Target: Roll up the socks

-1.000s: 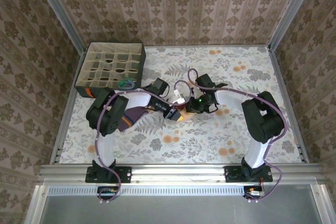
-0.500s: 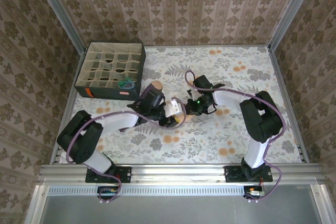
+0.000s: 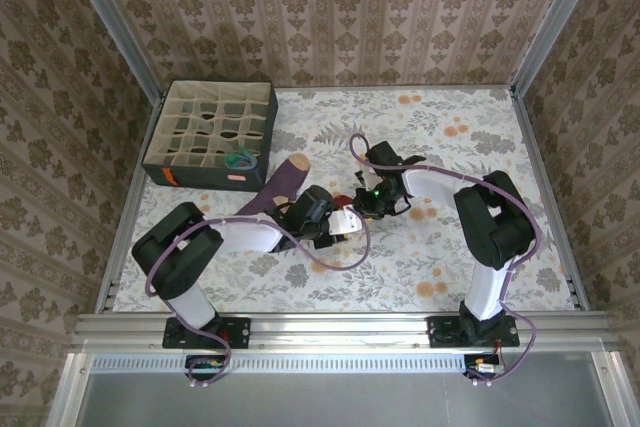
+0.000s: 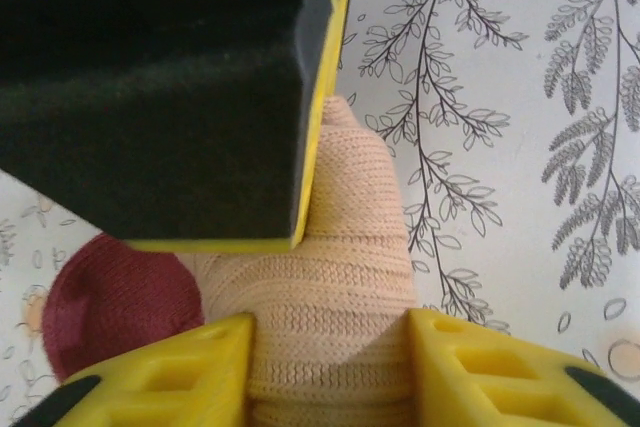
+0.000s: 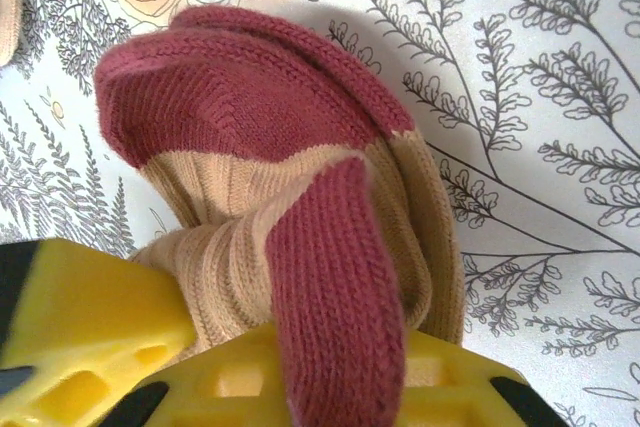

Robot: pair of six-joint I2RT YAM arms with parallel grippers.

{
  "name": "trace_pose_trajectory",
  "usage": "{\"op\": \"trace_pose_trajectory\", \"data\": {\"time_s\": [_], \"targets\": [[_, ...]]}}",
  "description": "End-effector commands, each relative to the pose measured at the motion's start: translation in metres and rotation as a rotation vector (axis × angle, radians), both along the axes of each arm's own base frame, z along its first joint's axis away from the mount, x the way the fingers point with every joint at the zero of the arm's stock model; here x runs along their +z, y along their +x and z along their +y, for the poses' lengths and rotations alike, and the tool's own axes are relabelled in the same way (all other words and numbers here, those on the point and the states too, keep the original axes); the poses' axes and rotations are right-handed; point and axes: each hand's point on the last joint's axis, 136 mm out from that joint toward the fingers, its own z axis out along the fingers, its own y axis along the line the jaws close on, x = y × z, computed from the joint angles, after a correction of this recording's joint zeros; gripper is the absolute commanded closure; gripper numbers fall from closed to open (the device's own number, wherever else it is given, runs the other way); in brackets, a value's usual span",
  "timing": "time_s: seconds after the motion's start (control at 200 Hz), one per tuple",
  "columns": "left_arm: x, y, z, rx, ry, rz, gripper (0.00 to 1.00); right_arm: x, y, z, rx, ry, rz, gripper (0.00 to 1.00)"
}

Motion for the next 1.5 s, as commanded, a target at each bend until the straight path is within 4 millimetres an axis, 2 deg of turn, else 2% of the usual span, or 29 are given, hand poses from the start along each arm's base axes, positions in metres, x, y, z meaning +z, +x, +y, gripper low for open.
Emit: {"op": "trace_pose_trajectory", "data": {"time_s": [0.0, 0.06, 0.115, 0.2, 0.345, 0.39, 0.425, 0.53, 0.82, 0.96, 1.01, 1.095, 1.15, 1.255, 1.375, 1.49], "targets": [[-0.005, 0.0, -0.009, -0.002, -0.014, 0.06, 0.75, -0.038, -0.032, -0.027, 0.007, -0.174, 0.131, 0.81], [-0.008, 0.0, -0.008, 0.016, -0.033, 0.123, 0.9, -0.029, -0.031, -0.022, 0.02, -0.15, 0.099, 0.73], [-0.009, 0.001, -0.005, 0.039, -0.064, 0.201, 1.0, -0.019, -0.028, -0.021, 0.02, -0.135, 0.06, 0.66], [-0.011, 0.004, 0.002, 0.078, -0.115, 0.348, 1.0, 0.004, -0.02, -0.026, -0.002, -0.125, -0.03, 0.58], [-0.015, 0.004, 0.014, 0.122, -0.172, 0.584, 1.0, 0.044, -0.003, -0.042, -0.092, -0.106, -0.176, 0.51], [-0.017, 0.007, 0.017, 0.142, -0.188, 0.641, 1.0, 0.051, -0.001, -0.045, -0.111, -0.1, -0.194, 0.5], [-0.017, 0.005, 0.018, 0.144, -0.208, 0.705, 1.0, 0.059, 0.008, -0.042, -0.124, -0.082, -0.237, 0.5], [-0.024, 0.009, 0.023, 0.195, -0.217, 0.841, 1.0, 0.065, 0.019, -0.035, -0.141, -0.047, -0.271, 0.5], [-0.034, 0.008, 0.026, 0.233, -0.246, 1.012, 1.0, 0.036, 0.046, -0.009, -0.139, 0.012, -0.248, 0.5], [-0.039, 0.005, 0.026, 0.228, -0.241, 1.057, 1.0, 0.008, 0.045, 0.01, -0.1, 0.011, -0.181, 0.5], [-0.039, 0.004, 0.026, 0.225, -0.235, 1.066, 1.0, -0.004, 0.04, 0.013, -0.087, -0.01, -0.15, 0.54], [-0.038, 0.005, 0.027, 0.221, -0.228, 1.044, 1.0, -0.019, 0.028, 0.014, -0.083, -0.043, -0.099, 0.66], [-0.035, 0.007, 0.029, 0.216, -0.228, 0.998, 0.99, -0.028, 0.019, 0.009, -0.086, -0.078, -0.07, 0.76], [-0.019, 0.012, 0.032, 0.183, -0.234, 0.819, 0.89, -0.041, 0.004, -0.006, -0.092, -0.143, -0.022, 0.88], [0.01, 0.018, 0.035, 0.136, -0.264, 0.551, 0.74, -0.049, -0.009, -0.019, -0.079, -0.208, 0.015, 0.92], [0.037, 0.023, 0.041, 0.105, -0.284, 0.25, 0.68, -0.056, -0.018, -0.026, -0.054, -0.254, 0.062, 0.93]]}}
